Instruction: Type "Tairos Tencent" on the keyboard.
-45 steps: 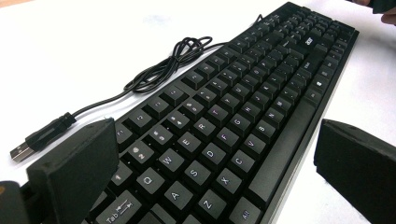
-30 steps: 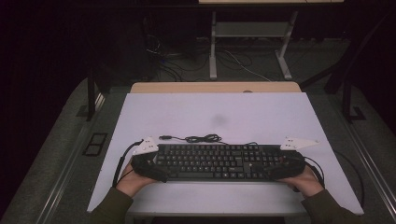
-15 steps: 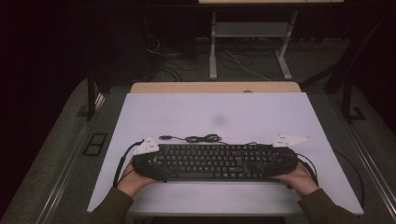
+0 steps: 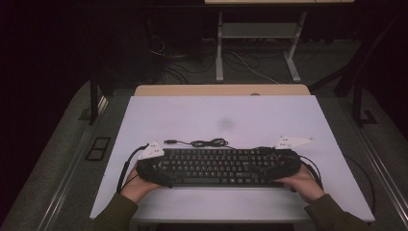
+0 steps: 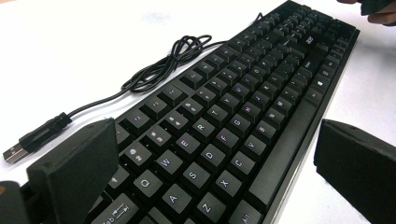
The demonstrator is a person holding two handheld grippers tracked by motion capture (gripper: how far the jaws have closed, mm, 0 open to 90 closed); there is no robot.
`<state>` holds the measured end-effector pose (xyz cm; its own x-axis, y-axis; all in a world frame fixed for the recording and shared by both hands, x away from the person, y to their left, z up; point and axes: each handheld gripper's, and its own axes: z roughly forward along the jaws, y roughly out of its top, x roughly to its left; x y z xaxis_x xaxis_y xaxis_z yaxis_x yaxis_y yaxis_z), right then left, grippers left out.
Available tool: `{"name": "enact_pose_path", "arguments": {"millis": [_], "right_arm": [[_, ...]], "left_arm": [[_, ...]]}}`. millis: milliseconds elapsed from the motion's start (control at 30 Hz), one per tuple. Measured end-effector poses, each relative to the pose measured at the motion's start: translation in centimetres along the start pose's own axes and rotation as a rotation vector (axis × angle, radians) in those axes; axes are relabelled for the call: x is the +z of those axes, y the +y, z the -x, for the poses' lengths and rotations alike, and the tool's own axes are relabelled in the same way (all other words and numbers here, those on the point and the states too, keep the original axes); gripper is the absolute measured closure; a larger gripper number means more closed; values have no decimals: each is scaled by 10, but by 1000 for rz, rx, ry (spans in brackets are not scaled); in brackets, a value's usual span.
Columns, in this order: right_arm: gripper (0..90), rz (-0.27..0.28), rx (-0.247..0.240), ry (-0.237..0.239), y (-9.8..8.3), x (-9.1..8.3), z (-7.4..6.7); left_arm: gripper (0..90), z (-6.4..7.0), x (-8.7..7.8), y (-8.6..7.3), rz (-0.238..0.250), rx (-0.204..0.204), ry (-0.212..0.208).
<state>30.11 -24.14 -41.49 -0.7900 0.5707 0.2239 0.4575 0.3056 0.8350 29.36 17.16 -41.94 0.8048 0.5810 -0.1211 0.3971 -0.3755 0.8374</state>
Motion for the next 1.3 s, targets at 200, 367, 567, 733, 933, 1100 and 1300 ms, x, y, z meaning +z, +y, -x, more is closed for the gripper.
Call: {"name": "enact_pose_path", "arguments": {"millis": [200,367,567,733,933,1100,1300], "right_arm": [[136,-7,-5,14,5,8,-2],[148,-15,-8,17,8,16,-3],[199,-24,-8,30,12,22,-4],[255,-28,-5,49,13,26,-4],[398,-45,-15,52,12,27,-5],[555,-55,-37,60,11,27,-6],[751,-83,-57,57,10,30,-9]], "left_arm": [[0,0,1,0,5,-7,-4],[0,0,2,0,3,-8,-3],[0,0,3,1,0,-5,-6],[0,0,3,0,-1,-4,-6],[0,0,2,0,1,-6,-6],[0,0,3,0,-3,-3,-5],[0,0,3,0,-3,-3,-5]]}}
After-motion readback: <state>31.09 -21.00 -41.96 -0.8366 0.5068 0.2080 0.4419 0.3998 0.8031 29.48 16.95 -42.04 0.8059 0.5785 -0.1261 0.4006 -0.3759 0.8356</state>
